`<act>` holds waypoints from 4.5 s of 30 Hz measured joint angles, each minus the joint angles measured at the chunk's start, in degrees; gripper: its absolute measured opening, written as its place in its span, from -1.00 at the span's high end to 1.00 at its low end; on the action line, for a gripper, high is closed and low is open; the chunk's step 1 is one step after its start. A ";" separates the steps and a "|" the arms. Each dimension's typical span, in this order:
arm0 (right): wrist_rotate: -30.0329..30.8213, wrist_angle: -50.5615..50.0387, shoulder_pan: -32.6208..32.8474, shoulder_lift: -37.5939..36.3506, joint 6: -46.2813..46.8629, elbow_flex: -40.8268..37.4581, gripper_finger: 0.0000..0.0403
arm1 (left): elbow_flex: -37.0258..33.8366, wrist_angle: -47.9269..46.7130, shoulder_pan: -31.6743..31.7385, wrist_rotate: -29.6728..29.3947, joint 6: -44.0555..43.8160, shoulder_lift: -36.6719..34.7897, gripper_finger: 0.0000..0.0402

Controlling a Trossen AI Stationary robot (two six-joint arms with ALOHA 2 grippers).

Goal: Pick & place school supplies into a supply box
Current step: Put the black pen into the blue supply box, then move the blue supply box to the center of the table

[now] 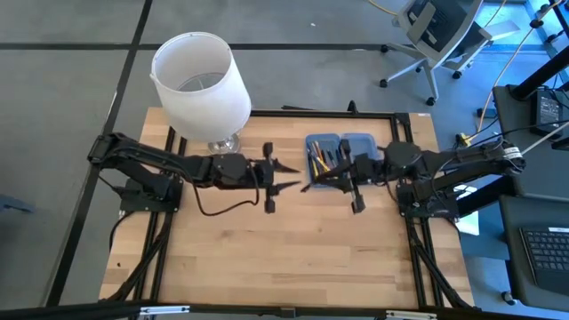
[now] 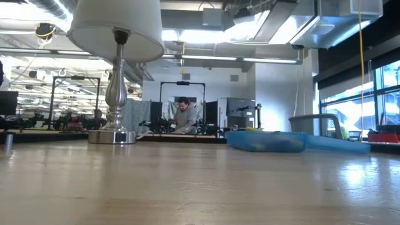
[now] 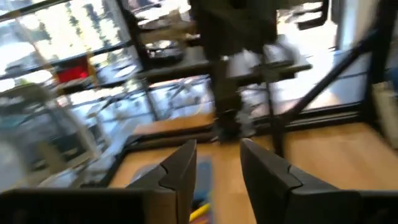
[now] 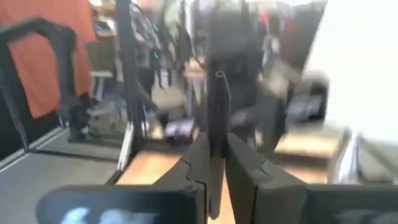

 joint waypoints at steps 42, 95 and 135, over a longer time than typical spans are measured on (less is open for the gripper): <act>-1.69 -34.02 -30.35 23.42 23.75 0.07 0.81 | 0.00 -24.76 -0.03 -4.28 -26.21 0.10 0.43; -2.89 -37.34 -31.60 27.48 14.72 1.92 0.39 | 0.00 -24.97 -0.03 -2.91 -26.63 0.15 0.43; -3.40 -31.71 -25.63 32.46 16.26 4.28 0.39 | 0.00 -24.94 -0.01 -4.04 -26.20 0.15 0.43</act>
